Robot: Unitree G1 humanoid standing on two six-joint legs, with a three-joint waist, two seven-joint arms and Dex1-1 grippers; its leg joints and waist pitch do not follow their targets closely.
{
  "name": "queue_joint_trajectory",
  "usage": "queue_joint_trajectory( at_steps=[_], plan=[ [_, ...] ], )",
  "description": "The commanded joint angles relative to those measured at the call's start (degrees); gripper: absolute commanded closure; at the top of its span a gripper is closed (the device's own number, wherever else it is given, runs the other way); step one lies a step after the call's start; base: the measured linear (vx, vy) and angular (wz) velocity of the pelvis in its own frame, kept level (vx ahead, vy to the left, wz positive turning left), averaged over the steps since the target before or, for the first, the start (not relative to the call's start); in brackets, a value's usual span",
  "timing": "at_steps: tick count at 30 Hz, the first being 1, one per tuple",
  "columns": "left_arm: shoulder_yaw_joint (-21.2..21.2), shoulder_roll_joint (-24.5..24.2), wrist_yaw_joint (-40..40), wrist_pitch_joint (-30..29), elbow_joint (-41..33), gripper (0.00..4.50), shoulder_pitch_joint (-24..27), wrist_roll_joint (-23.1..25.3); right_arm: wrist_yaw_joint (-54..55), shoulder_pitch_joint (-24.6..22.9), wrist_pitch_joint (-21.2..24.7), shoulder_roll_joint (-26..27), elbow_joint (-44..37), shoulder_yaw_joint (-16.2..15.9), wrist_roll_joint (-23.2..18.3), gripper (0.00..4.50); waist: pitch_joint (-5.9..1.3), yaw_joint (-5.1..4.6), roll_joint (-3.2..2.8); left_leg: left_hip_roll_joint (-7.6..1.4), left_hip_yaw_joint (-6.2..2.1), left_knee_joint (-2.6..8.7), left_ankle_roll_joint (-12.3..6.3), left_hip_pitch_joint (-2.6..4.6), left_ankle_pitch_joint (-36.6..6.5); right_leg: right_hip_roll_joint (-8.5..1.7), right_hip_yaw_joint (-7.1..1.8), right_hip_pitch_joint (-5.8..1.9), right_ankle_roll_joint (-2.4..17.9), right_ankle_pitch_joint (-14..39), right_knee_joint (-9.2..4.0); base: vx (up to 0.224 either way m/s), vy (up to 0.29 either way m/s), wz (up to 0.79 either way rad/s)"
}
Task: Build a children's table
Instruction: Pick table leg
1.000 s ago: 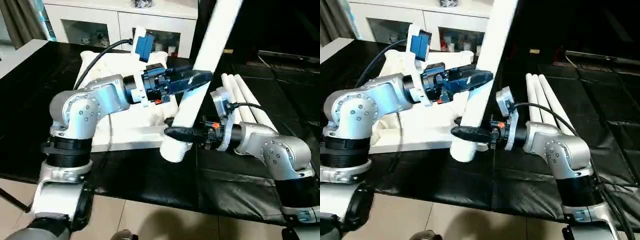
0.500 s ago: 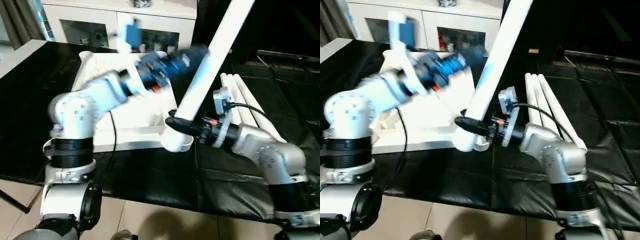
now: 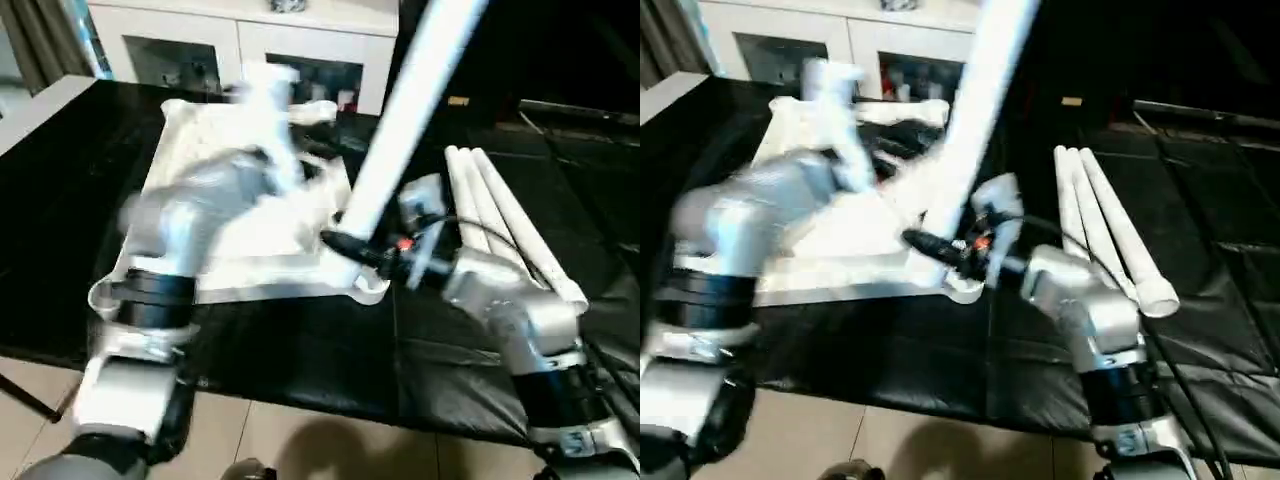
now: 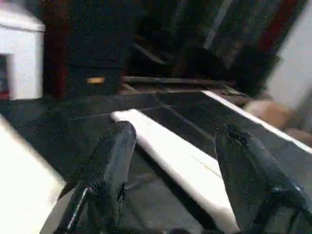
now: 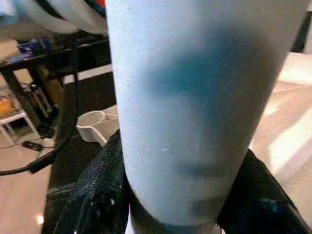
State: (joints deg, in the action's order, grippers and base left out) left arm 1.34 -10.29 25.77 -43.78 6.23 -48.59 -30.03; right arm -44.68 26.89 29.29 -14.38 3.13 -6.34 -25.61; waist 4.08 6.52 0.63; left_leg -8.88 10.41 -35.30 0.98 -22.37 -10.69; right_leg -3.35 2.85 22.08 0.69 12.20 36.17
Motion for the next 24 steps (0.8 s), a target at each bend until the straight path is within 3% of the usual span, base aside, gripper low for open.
queue_joint_trajectory(
  at_steps=[1, 7, 10, 12, 15, 16, 17, 18, 19, 21, 22, 23, 24],
  plan=[
    [1.3, 0.2, 0.8, -0.5, -3.1, 1.55, -1.7, -0.2, 0.9, -0.3, -0.9, -0.7, 0.2, 0.4, 1.0, 2.59, -4.76, -0.04, -0.58, -4.33, -1.95, 3.98, 0.43, 1.31, -4.3, -5.69, -2.94, -3.04, 14.8, -3.6, -3.16, 0.000, 0.000, 0.00],
    [4.3, -1.0, 2.4, -0.6, -5.7, 1.55, -1.5, 1.5, 1.7, -0.1, -2.0, -0.8, 1.3, 0.1, 2.7, 2.59, -4.39, -0.46, -0.61, -4.31, -1.94, 4.20, 1.17, 1.51, -7.9, -5.56, -3.01, -2.90, 13.9, 3.4, -3.92, 0.000, 0.000, 0.00],
    [5.7, -1.9, 2.6, 0.2, -6.4, 1.55, -1.3, 3.5, 2.2, 0.2, -2.7, -0.6, 2.0, 0.1, 3.4, 2.59, -4.39, -0.67, -0.69, -4.39, -2.04, 4.33, 1.37, 1.50, -7.8, -5.41, -2.99, -2.80, 13.6, 3.2, -3.87, 0.000, 0.000, 0.00],
    [5.7, -2.1, 2.4, 1.1, -5.7, 1.55, -1.0, 4.3, 3.3, 0.5, -3.0, 0.0, 2.7, 0.5, 3.8, 2.59, -4.48, -0.75, -1.13, -4.34, -2.06, 4.23, 1.55, 1.52, -7.4, -5.42, -2.99, -2.75, 13.7, 2.2, -3.74, 0.000, 0.000, 0.00],
    [5.5, -3.1, 1.9, 3.4, -3.3, 1.55, -0.7, 6.4, 5.6, 1.0, -3.9, 0.8, 4.0, 1.8, 4.3, 2.59, -4.59, -0.79, -0.94, -4.26, -2.03, 4.15, 1.19, 1.42, -6.3, -5.41, -3.00, -2.85, 14.1, -0.2, -3.64, 0.000, 0.000, 0.00],
    [5.5, -3.6, 2.0, 4.5, -2.4, 1.55, -0.6, 7.3, 6.2, 1.1, -4.0, 1.0, 4.3, 2.4, 4.2, 2.59, -4.62, -0.75, -1.70, -4.21, -2.10, 4.11, 1.53, 1.49, -6.5, -5.42, -2.93, -2.80, 14.2, -0.3, -3.45, 0.000, 0.000, 0.00],
    [5.5, -4.5, 2.2, 5.7, -1.0, 1.55, -0.4, 8.3, 6.9, 1.1, -4.2, 1.1, 4.4, 3.1, 4.1, 2.59, -4.53, -0.89, -1.25, -4.14, -2.02, 4.20, 1.57, 1.49, -7.5, -5.29, -2.97, -2.82, 13.9, 0.5, -3.79, 0.000, 0.000, 0.00],
    [5.6, -4.7, 2.3, 5.9, -0.8, 1.55, -0.4, 8.5, 7.0, 1.1, -4.2, 1.2, 4.4, 3.2, 4.0, 2.59, -4.62, -0.94, -1.18, -4.14, -2.02, 4.22, 1.65, 1.52, -7.6, -5.26, -2.96, -2.95, 13.9, 0.4, -3.63, 0.000, 0.000, 0.00],
    [6.7, -7.3, 3.8, 9.5, 2.3, 1.55, 0.7, 11.4, 7.8, 0.6, -3.3, 1.3, 3.5, 4.8, 2.8, 2.59, -4.59, -0.92, -1.96, -4.11, -2.20, 4.23, 1.62, 1.53, -7.5, -5.21, -2.89, -2.80, 13.4, 0.5, -3.88, 0.000, 0.000, 0.00],
    [7.6, -9.0, 4.9, 11.6, 4.1, 1.55, 1.4, 13.1, 8.2, 0.2, -2.6, 1.3, 2.8, 5.6, 2.1, 2.59, -4.59, -1.19, -1.58, -3.98, -2.17, 4.30, 1.40, 1.38, -7.7, -5.16, -2.95, -3.01, 12.9, 0.5, -3.79, 0.000, 0.000, 0.00],
    [8.1, -10.4, 6.3, 13.5, 6.0, 1.55, 2.5, 14.4, 9.0, -0.5, -2.3, 1.4, 1.9, 6.5, 1.7, 2.59, -4.61, -1.20, -1.68, -3.95, -2.12, 4.23, 1.04, 1.35, -7.1, -5.29, -3.00, -2.98, 12.7, 0.9, -3.85, 0.000, 0.000, 0.00],
    [8.4, -11.5, 8.1, 14.4, 7.2, 1.55, 3.3, 14.7, 9.4, -1.2, -2.5, 1.3, 1.3, 6.9, 1.6, 2.59, -4.71, -1.36, -2.63, -3.95, -2.07, 4.19, 1.31, 1.46, -7.1, -5.23, -2.97, -2.78, 12.4, 1.2, -3.87, 0.000, 0.000, 0.00],
    [8.9, -12.5, 9.8, 15.3, 7.7, 1.55, 4.2, 14.9, 9.7, -1.8, -2.2, 1.2, 0.8, 7.3, 1.4, 2.59, -4.73, -1.50, -2.44, -3.98, -2.04, 4.20, 1.37, 1.40, -7.1, -5.16, -2.98, -2.85, 12.5, 0.7, -3.74, 0.000, 0.000, 0.00]
  ],
)
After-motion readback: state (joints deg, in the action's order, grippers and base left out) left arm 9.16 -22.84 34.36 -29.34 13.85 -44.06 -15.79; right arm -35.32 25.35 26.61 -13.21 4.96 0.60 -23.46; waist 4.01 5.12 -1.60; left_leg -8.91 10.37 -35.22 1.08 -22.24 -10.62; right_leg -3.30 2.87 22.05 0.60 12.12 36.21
